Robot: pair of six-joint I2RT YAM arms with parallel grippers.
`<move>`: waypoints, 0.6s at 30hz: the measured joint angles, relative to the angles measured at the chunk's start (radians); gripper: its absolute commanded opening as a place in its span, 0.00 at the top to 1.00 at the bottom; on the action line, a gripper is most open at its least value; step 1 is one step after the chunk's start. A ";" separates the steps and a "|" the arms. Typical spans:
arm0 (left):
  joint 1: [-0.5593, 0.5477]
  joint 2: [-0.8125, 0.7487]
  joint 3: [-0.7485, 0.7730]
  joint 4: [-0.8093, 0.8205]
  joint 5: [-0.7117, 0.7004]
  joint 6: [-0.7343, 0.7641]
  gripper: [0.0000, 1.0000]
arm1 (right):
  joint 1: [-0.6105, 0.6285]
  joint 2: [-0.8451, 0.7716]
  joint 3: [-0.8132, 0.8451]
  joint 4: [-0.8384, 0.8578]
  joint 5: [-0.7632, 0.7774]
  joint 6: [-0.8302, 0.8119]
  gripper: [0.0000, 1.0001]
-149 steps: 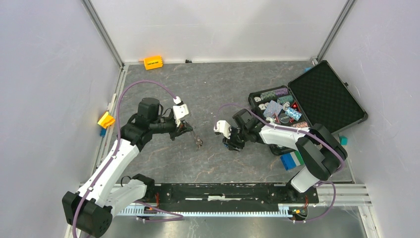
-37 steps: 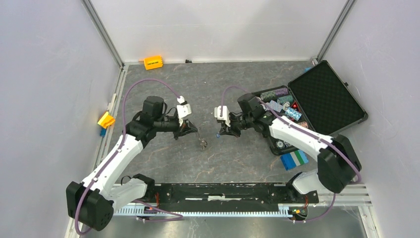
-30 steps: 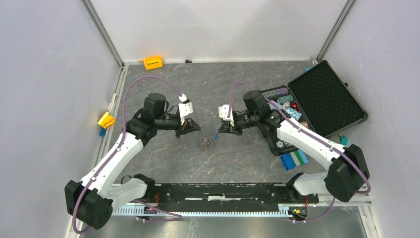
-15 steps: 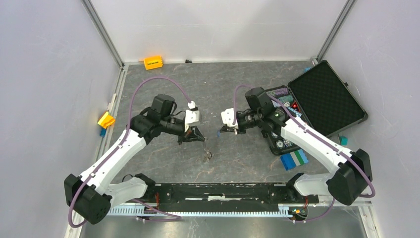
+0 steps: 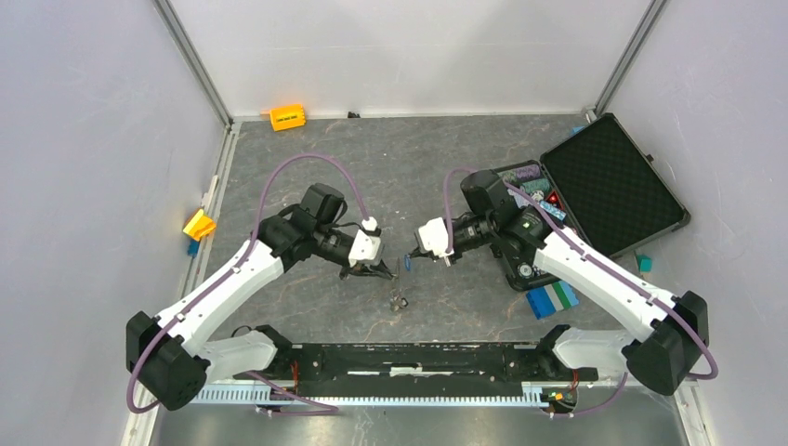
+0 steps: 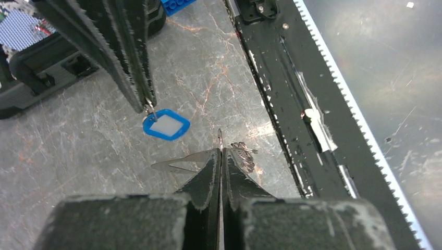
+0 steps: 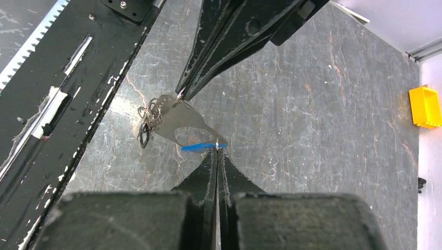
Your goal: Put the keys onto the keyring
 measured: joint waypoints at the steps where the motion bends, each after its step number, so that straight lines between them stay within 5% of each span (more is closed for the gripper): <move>1: -0.008 0.001 -0.002 -0.003 -0.003 0.027 0.98 | 0.001 -0.005 -0.001 -0.002 -0.005 -0.003 1.00; 18: -0.071 -0.029 -0.083 -0.024 -0.079 0.320 0.98 | 0.116 0.013 -0.026 -0.018 -0.006 -0.040 1.00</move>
